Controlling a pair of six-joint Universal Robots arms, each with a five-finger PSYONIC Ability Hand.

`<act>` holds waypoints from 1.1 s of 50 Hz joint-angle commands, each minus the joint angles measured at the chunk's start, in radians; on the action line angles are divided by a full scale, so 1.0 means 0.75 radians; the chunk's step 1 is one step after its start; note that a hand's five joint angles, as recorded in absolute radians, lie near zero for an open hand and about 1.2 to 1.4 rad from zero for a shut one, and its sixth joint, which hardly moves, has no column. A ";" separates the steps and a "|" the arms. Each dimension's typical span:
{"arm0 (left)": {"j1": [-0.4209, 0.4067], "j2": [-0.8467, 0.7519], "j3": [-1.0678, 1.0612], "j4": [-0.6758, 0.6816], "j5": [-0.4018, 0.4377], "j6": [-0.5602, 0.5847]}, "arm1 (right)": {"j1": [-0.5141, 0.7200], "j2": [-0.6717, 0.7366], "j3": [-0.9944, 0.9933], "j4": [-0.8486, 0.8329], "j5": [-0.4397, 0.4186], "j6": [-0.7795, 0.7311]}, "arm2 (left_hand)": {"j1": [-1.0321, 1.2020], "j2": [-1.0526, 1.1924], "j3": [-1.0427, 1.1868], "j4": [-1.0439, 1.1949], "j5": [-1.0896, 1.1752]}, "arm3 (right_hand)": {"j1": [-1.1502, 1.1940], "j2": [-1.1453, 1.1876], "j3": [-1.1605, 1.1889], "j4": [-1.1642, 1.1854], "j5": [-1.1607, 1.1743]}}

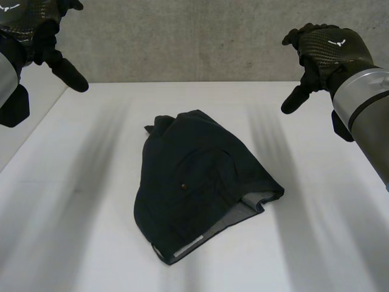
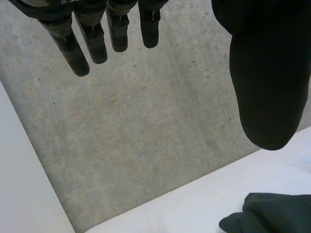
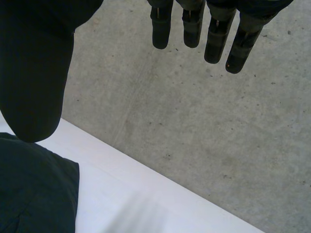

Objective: Fold the shorts.

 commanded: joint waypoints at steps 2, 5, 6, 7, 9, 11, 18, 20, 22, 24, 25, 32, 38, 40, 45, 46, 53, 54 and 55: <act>-0.001 -0.003 -0.009 0.002 0.002 0.000 | 0.001 0.003 0.003 -0.002 -0.005 -0.015 | -0.021 -0.018 -0.028 -0.016 -0.037 | -0.043 -0.063 -0.054 -0.084 -0.099; -0.003 -0.003 -0.021 0.006 0.004 0.002 | 0.001 0.005 0.007 -0.006 -0.008 -0.027 | -0.025 -0.022 -0.032 -0.020 -0.041 | -0.043 -0.063 -0.054 -0.084 -0.099; -0.003 -0.003 -0.026 0.006 0.004 0.002 | -0.001 0.005 0.009 -0.009 -0.018 -0.033 | -0.025 -0.022 -0.032 -0.020 -0.041 | -0.043 -0.063 -0.054 -0.084 -0.099; -0.005 -0.003 -0.032 0.014 0.006 0.002 | -0.001 0.005 0.010 -0.011 -0.024 -0.033 | -0.025 -0.022 -0.032 -0.020 -0.041 | -0.043 -0.063 -0.054 -0.084 -0.099; -0.007 -0.001 -0.044 0.016 0.010 0.002 | -0.001 0.005 0.005 -0.007 -0.030 -0.043 | -0.025 -0.022 -0.032 -0.020 -0.041 | -0.043 -0.063 -0.054 -0.084 -0.099; -0.011 -0.009 -0.068 0.036 0.016 0.004 | -0.003 0.017 -0.005 0.022 -0.061 -0.086 | -0.025 -0.022 -0.032 -0.020 -0.041 | -0.043 -0.063 -0.054 -0.084 -0.099; -0.023 -0.152 -0.169 0.265 0.083 0.139 | -0.005 0.158 -0.003 0.382 -0.200 -0.465 | -0.021 -0.018 -0.028 -0.016 -0.037 | -0.043 -0.063 -0.054 -0.084 -0.099; -0.042 -0.225 -0.193 0.328 0.132 0.212 | -0.005 0.167 0.024 0.388 -0.200 -0.398 | -0.017 -0.014 -0.024 -0.012 -0.033 | -0.043 -0.063 -0.054 -0.084 -0.099; -0.062 -0.285 -0.195 0.366 0.161 0.264 | -0.007 0.173 0.065 0.350 -0.204 -0.306 | -0.013 -0.011 -0.020 -0.008 -0.029 | -0.043 -0.063 -0.054 -0.084 -0.099; -0.095 -0.391 -0.175 0.406 0.192 0.333 | -0.009 0.175 0.142 0.240 -0.210 -0.157 | 0.003 0.005 -0.005 0.008 -0.013 | -0.043 -0.063 -0.054 -0.084 -0.099; -0.107 -0.428 -0.165 0.419 0.196 0.354 | -0.011 0.177 0.173 0.196 -0.210 -0.119 | 0.003 0.005 -0.005 0.008 -0.013 | -0.043 -0.063 -0.054 -0.084 -0.099; -0.169 -0.751 -0.022 0.423 0.198 0.476 | 0.011 0.269 0.430 -0.151 -0.200 0.004 | 0.003 0.005 -0.005 0.008 -0.013 | -0.043 -0.063 -0.054 -0.084 -0.099; -0.195 -0.891 0.021 0.417 0.188 0.507 | 0.015 0.371 0.488 -0.242 -0.192 -0.017 | 0.030 0.032 0.023 0.035 0.014 | -0.034 -0.054 -0.044 -0.074 -0.089; -0.213 -0.905 0.021 0.419 0.182 0.505 | 0.015 0.424 0.484 -0.254 -0.188 -0.029 | 0.178 0.180 0.170 0.183 0.162 | 0.314 0.294 0.303 0.273 0.258; -0.222 -0.899 0.028 0.419 0.086 0.505 | 0.011 0.478 0.447 -0.287 -0.163 -0.064 | 0.867 0.869 0.860 0.872 0.851 | 1.100 1.080 1.090 1.060 1.045; -0.222 -0.897 0.026 0.419 0.057 0.505 | 0.011 0.482 0.437 -0.293 -0.157 -0.078 | 1.000 1.002 0.992 1.005 0.984 | 1.284 1.264 1.273 1.243 1.228; -0.291 -0.825 -0.015 0.362 -0.168 0.491 | -0.024 0.488 0.323 -0.311 -0.098 -0.264 | 1.584 1.586 1.576 1.589 1.568 | 1.586 1.566 1.575 1.545 1.530; -0.309 -0.785 -0.040 0.329 -0.194 0.485 | -0.032 0.488 0.304 -0.311 -0.098 -0.276 | 1.584 1.586 1.576 1.589 1.568 | 1.586 1.566 1.575 1.545 1.530; -0.318 -0.758 -0.058 0.311 -0.205 0.481 | -0.044 0.488 0.286 -0.311 -0.100 -0.285 | 1.584 1.586 1.576 1.589 1.568 | 1.586 1.566 1.575 1.545 1.530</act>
